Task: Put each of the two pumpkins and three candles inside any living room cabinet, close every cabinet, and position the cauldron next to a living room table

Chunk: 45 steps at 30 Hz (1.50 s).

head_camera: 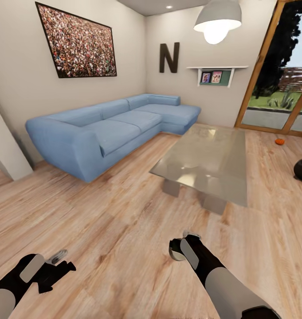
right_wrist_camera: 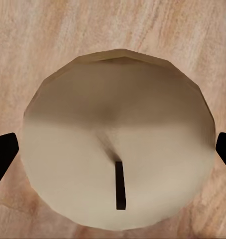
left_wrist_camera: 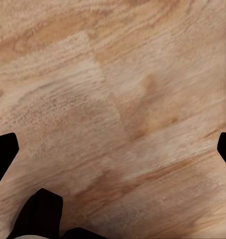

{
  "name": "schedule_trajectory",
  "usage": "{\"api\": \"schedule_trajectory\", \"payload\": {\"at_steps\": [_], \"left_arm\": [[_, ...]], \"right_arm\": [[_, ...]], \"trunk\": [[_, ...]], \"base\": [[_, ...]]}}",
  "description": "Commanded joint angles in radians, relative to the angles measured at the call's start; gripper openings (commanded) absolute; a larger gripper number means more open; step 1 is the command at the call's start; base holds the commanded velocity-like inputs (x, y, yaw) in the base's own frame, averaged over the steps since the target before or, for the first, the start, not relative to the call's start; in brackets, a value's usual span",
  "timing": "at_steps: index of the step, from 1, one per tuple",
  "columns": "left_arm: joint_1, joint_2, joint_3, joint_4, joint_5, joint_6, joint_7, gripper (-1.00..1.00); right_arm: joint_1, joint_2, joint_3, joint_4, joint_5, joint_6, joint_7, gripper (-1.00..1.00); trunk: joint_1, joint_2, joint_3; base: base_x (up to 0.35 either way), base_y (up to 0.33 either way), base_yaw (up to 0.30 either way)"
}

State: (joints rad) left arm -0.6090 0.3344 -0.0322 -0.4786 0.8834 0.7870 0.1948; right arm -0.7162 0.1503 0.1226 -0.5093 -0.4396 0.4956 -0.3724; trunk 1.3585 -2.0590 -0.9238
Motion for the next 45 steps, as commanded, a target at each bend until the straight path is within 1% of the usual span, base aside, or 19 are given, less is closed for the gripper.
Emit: {"api": "schedule_trajectory", "payload": {"at_steps": [1,45], "left_arm": [[0.0,0.0,0.0,0.0,0.0,0.0,0.0,1.0],[0.0,-0.002,-0.003,0.0,0.0,-0.002,0.002,1.0]], "right_arm": [[0.0,0.0,0.0,0.0,0.001,0.0,0.0,-1.0],[0.0,0.001,0.0,0.002,-0.001,0.0,0.0,-1.0]], "trunk": [[0.0,0.0,0.0],[0.0,0.0,0.0]], "base": [[0.0,0.0,-0.287],[-0.007,0.0,-0.287]]}}
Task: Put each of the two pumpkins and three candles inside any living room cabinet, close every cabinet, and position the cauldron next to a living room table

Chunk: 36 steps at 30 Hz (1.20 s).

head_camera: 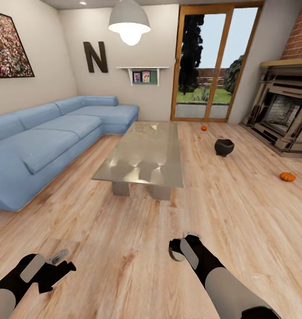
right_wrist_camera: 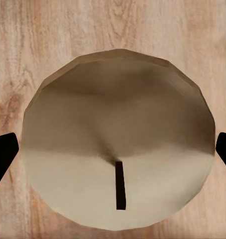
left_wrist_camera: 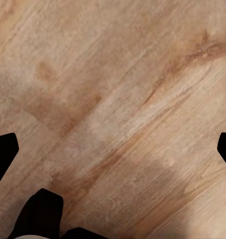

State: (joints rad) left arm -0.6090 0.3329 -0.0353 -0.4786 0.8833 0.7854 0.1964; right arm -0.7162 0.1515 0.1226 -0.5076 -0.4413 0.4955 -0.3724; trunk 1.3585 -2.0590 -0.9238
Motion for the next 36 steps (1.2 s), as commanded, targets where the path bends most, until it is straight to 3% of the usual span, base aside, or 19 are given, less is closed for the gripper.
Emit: {"api": "schedule_trajectory", "payload": {"at_steps": [1,36], "left_arm": [[0.0,0.0,0.0,0.0,0.0,0.0,0.0,1.0],[0.0,0.0,0.0,-0.001,0.002,0.0,-0.002,1.0]], "right_arm": [[0.0,0.0,0.0,0.0,0.001,0.0,0.0,-1.0],[0.0,-0.002,-0.001,0.0,0.0,0.0,-0.001,-1.0]], "trunk": [[0.0,0.0,0.0],[0.0,0.0,0.0]], "base": [[0.0,0.0,-0.287],[0.0,0.0,-0.287]]}}
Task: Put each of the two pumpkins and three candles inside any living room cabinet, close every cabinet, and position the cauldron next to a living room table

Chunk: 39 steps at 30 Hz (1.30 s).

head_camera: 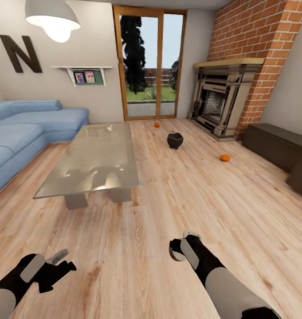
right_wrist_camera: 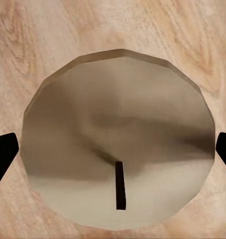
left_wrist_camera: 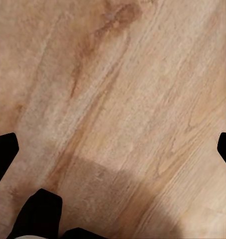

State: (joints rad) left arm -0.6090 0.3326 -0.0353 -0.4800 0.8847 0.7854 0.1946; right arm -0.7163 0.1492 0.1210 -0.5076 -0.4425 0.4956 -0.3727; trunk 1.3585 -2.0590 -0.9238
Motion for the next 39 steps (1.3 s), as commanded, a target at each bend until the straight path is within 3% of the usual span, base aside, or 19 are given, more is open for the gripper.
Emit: {"api": "schedule_trajectory", "payload": {"at_steps": [1,16,20,23,29,39], "left_arm": [[0.0,0.0,0.0,0.0,0.0,0.0,0.0,1.0],[0.0,-0.002,0.0,0.0,0.0,0.0,0.003,1.0],[0.0,-0.014,-0.001,0.0,0.0,0.0,0.003,1.0],[0.0,-0.017,-0.001,0.0,0.0,0.001,0.003,1.0],[0.0,-0.018,-0.001,0.0,0.0,0.001,0.003,1.0],[0.0,-0.025,-0.002,0.0,-0.001,0.002,0.003,1.0]], "right_arm": [[0.0,0.0,0.0,0.0,0.001,0.0,-0.001,-1.0],[-0.001,-0.003,-0.001,0.003,0.001,0.0,-0.001,-1.0],[-0.002,-0.003,-0.001,0.003,-0.002,0.0,-0.001,-1.0],[-0.002,-0.004,-0.004,0.004,-0.004,0.0,-0.001,-1.0],[-0.002,-0.006,-0.049,0.004,-0.004,0.001,-0.002,-1.0],[-0.002,-0.007,-0.055,0.001,-0.001,-0.003,-0.006,-1.0]], "trunk": [[0.0,0.0,0.0],[0.0,0.0,0.0],[0.0,0.0,0.0],[-0.012,0.021,0.009],[-0.035,0.063,0.028],[-0.073,0.133,0.059]], "base": [[0.0,0.0,-0.287],[0.0,0.0,-0.287],[0.0,0.0,-0.287],[0.0,0.0,-0.287],[0.0,0.0,-0.287],[0.0,0.0,-0.198]]}}
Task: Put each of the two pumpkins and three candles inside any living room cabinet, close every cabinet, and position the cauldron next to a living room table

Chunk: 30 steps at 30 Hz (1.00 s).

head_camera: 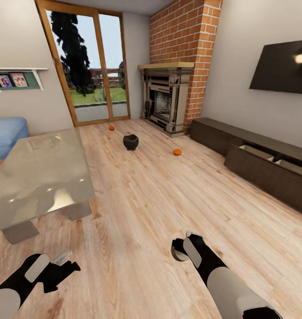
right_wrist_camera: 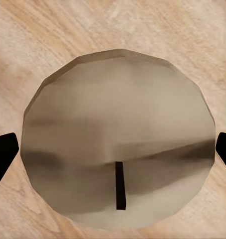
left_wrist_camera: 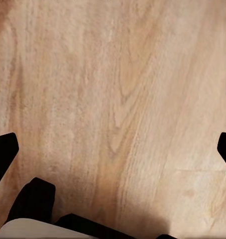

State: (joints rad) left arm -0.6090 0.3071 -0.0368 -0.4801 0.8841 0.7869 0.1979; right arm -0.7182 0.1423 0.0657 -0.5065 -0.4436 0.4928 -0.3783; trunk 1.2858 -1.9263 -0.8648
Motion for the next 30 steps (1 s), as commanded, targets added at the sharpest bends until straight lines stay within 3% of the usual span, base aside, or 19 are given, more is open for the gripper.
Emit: {"api": "schedule_trajectory", "payload": {"at_steps": [1,14,23,25,30], "left_arm": [[0.0,0.0,0.0,0.0,0.0,0.0,0.0,1.0],[0.0,0.0,0.0,0.0,0.0,0.0,0.0,1.0],[0.0,0.0,0.0,0.0,-0.001,0.0,0.0,1.0],[0.0,0.0,0.0,0.0,-0.001,0.0,0.0,1.0],[0.0,0.0,0.0,0.0,-0.001,0.0,0.0,1.0]], "right_arm": [[0.0,0.0,0.0,0.001,-0.001,0.0,-0.001,-1.0],[0.0,-0.001,0.0,0.004,0.0,-0.001,0.001,-1.0],[0.0,0.003,-0.004,-0.004,-0.003,-0.002,-0.002,-1.0],[0.0,0.002,-0.035,-0.003,-0.016,0.002,-0.002,-1.0],[-0.001,0.001,-0.046,-0.004,-0.017,0.029,-0.001,-1.0]], "trunk": [[-0.004,0.007,0.003],[-0.054,0.098,0.044],[-0.054,0.098,0.044],[-0.054,0.098,0.044],[-0.054,0.098,0.044]], "base": [[0.0,0.0,-0.027],[0.0,0.0,-0.003],[0.0,0.0,-0.088],[0.0,0.0,-0.262],[0.0,0.0,-0.278]]}}
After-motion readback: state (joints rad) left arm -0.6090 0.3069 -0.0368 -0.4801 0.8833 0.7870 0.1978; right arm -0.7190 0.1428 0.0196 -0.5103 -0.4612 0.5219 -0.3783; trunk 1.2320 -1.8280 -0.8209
